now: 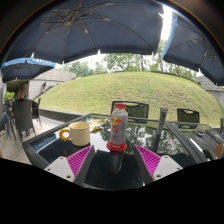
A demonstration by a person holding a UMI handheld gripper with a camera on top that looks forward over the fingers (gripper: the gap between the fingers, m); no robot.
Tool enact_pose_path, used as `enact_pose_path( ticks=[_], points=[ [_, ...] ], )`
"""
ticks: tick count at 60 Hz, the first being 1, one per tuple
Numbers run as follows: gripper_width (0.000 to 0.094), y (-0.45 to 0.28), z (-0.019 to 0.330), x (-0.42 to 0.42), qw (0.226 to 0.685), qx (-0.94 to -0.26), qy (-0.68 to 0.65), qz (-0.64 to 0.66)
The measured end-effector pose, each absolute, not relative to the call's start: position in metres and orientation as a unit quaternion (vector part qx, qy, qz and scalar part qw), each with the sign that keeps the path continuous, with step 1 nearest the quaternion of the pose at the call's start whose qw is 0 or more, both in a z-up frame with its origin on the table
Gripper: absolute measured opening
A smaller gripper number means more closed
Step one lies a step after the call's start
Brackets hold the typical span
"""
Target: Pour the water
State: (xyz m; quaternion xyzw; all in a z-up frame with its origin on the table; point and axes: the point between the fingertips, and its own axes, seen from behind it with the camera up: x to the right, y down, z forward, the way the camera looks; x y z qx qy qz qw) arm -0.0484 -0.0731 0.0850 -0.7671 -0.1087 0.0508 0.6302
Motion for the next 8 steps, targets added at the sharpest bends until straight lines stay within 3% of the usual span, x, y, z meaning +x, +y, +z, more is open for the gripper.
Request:
enact_pose_path(
  ticks=[8],
  points=[
    [0.0836, -0.074, 0.085, -0.034, 0.643, -0.760, -0.077, 0.055]
  ],
)
